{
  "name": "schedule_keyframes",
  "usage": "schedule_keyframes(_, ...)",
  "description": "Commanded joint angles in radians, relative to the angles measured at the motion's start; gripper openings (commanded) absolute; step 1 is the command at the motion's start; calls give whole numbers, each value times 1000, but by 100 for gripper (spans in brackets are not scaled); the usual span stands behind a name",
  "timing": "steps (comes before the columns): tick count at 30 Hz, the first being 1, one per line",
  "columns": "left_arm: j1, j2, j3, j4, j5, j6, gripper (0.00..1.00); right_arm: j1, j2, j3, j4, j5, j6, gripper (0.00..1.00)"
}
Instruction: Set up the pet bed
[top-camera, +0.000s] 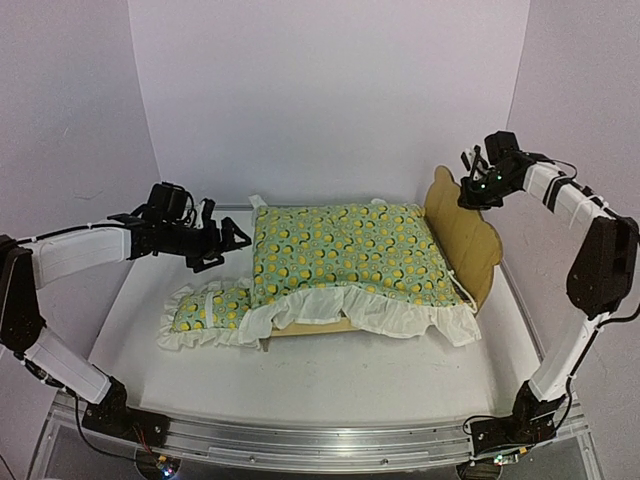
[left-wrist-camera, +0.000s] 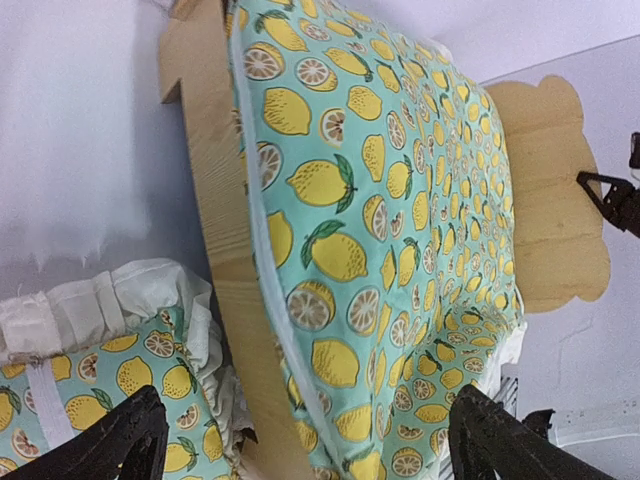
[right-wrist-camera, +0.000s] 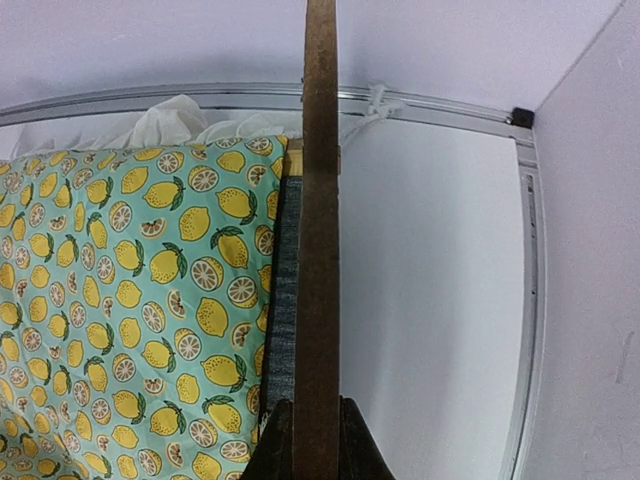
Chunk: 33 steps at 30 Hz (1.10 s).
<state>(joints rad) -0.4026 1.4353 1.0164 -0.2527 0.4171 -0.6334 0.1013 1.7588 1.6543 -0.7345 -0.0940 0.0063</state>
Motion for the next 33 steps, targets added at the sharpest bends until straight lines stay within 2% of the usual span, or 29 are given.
schedule_keyframes(1, -47, 2, -35, 4, 84, 6, 97, 48, 17, 53, 21, -153, 41, 18)
schedule_keyframes(3, -73, -2, -41, 4, 82, 3, 95, 47, 10, 89, -52, -49, 73, 36)
schedule_keyframes(6, -100, 7, -42, 4, 64, -12, 91, 50, -3, 196, -222, 139, 82, 56)
schedule_keyframes(8, -106, 16, -44, 4, 57, -18, 89, 65, -31, 233, -310, 255, 68, 65)
schedule_keyframes(11, -109, 18, -49, 4, 50, -23, 85, 140, -100, 237, -408, 378, 57, 70)
schedule_keyframes(16, -111, 40, -56, 4, 52, -34, 73, 350, -222, 112, -433, 377, 138, 69)
schedule_keyframes(18, -115, 47, -58, 4, 57, -40, 70, 418, -251, 33, -416, 315, 178, 65)
schedule_keyframes(22, -120, 42, -56, -8, 38, -32, 66, 513, -241, -102, -408, 320, 208, 52)
schedule_keyframes(24, -123, 23, -42, -54, -17, -12, 70, 537, -236, -162, -417, 359, 217, 50)
schedule_keyframes(27, -140, -37, -12, -138, -148, 30, 84, 549, -276, -253, -430, 381, 254, 50)
schedule_keyframes(33, -262, -155, 72, -162, -296, 96, 91, 548, -450, -470, -393, 396, 364, 54)
